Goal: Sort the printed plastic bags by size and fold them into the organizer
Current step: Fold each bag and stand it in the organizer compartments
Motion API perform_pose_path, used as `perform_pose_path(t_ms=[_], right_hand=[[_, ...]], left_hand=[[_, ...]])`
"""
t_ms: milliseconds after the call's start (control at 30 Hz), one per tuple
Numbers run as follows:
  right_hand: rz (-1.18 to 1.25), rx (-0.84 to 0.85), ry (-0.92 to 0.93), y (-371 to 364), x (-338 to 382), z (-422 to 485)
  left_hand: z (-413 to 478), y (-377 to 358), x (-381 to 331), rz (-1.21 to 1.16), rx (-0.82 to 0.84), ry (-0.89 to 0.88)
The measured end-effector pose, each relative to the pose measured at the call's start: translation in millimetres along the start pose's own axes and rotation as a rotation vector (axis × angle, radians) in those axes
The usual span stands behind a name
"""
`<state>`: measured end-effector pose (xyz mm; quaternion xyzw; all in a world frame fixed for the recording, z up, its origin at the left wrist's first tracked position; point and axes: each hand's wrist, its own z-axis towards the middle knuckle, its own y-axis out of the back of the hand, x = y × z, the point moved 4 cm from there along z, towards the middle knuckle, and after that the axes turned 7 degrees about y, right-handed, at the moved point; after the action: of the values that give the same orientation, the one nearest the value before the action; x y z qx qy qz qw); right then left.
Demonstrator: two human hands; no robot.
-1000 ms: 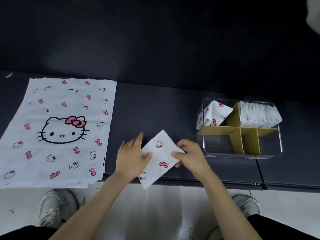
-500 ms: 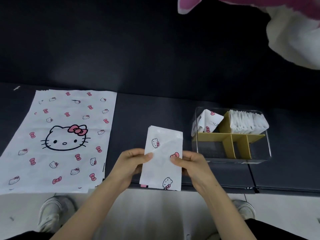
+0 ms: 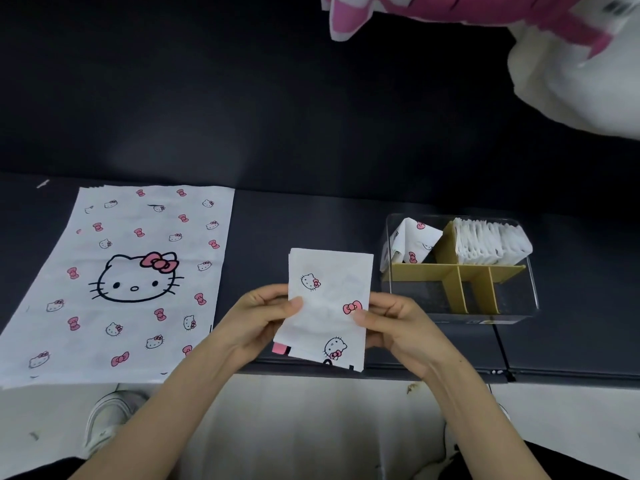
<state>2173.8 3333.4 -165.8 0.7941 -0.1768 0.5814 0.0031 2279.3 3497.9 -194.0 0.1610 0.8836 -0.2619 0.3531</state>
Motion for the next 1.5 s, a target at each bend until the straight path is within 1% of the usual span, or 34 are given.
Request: perform_pose_path(t_ms=[100, 167, 300, 400, 500, 567, 633, 700, 767, 800, 867, 933, 1000, 1033, 1067, 1133, 1167, 1200, 1233, 1300, 1367, 1433, 1500], right_hand=[[-0.012, 0.038, 0.019, 0.3, 8.0, -0.5], [0.02, 0.042, 0.067, 2.1, 11.9, 1.0], [0.111, 0.13, 0.121, 1.1, 20.0, 2.6], [0.106, 0.213, 0.089, 4.1, 21.0, 4.4], [0.126, 0.229, 0.055, 7.9, 24.6, 4.3], [-0.011, 0.158, 0.103, 10.8, 27.1, 4.2], [-0.19, 0.05, 0.175, 16.8, 31.9, 5.5], [-0.286, -0.051, 0.24, 26.3, 39.0, 5.8], [-0.286, -0.221, 0.285, 45.7, 42.6, 5.0], [-0.239, -0.31, 0.287, 56.6, 41.4, 3.7], [-0.148, -0.431, 0.247, 76.2, 35.7, 0.0], [-0.153, -0.498, 0.183, 96.2, 27.3, -4.6], [-0.24, -0.629, 0.198, 121.0, 26.3, -11.1], [-0.329, -0.717, 0.23, 134.4, 29.4, -15.0], [-0.428, -0.8, 0.256, 149.1, 33.7, -18.2], [-0.578, -0.901, 0.277, 164.3, 43.4, -20.5], [-0.616, -0.929, 0.288, 172.2, 48.3, -21.2], [-0.643, -0.946, 0.302, 178.7, 52.7, -21.3], [-0.662, -0.955, 0.317, 184.6, 56.6, -20.7], [-0.684, -0.964, 0.34, 193.8, 62.7, -19.6], [-0.671, -0.964, 0.331, 200.7, 63.9, -17.5], [-0.661, -0.956, 0.311, 205.9, 60.7, -14.7], [-0.664, -0.951, 0.3, 208.1, 58.3, -12.2]], left_hand=[[-1.9, -3.2, -8.0, -0.023, 0.065, -0.021], [-3.2, -5.1, -12.0, -0.045, 0.094, -0.021], [-3.8, -4.9, -21.9, -0.016, 0.091, -0.037], [-5.6, -6.3, -33.6, 0.039, 0.089, -0.059], [-7.4, -11.5, -44.7, 0.127, 0.098, -0.068], [-5.2, -20.1, -49.3, 0.278, 0.1, -0.106], [2.0, -31.0, -50.0, 0.52, 0.089, -0.182], [13.7, -44.4, -42.9, 0.676, 0.122, -0.183], [23.3, -65.3, -40.3, 0.693, 0.095, -0.233], [28.6, -76.5, -40.3, 0.677, 0.055, -0.285], [40.6, -100.9, -39.7, 0.656, -0.011, -0.368], [55.6, -125.7, -34.2, 0.653, 0.004, -0.378], [73.8, -146.3, -26.5, 0.661, 0.054, -0.358], [84.7, -153.1, -24.2, 0.7, 0.022, -0.388], [99.5, -158.7, -24.8, 0.792, -0.082, -0.466], [120.2, -160.1, -33.9, 1.017, -0.402, -0.669], [130.4, -165.6, -38.7, 1.125, -0.502, -0.729], [140.8, -172.3, -42.1, 1.235, -0.531, -0.757], [150.7, -180.7, -44.6, 1.361, -0.51, -0.765], [169.4, -196.6, -48.9, 1.62, -0.415, -0.79], [185.2, -206.9, -54.4, 1.793, -0.299, -0.802], [195.9, -209.9, -61.4, 1.844, -0.19, -0.79], [200.3, -204.5, -68.2, 1.787, -0.114, -0.793]])
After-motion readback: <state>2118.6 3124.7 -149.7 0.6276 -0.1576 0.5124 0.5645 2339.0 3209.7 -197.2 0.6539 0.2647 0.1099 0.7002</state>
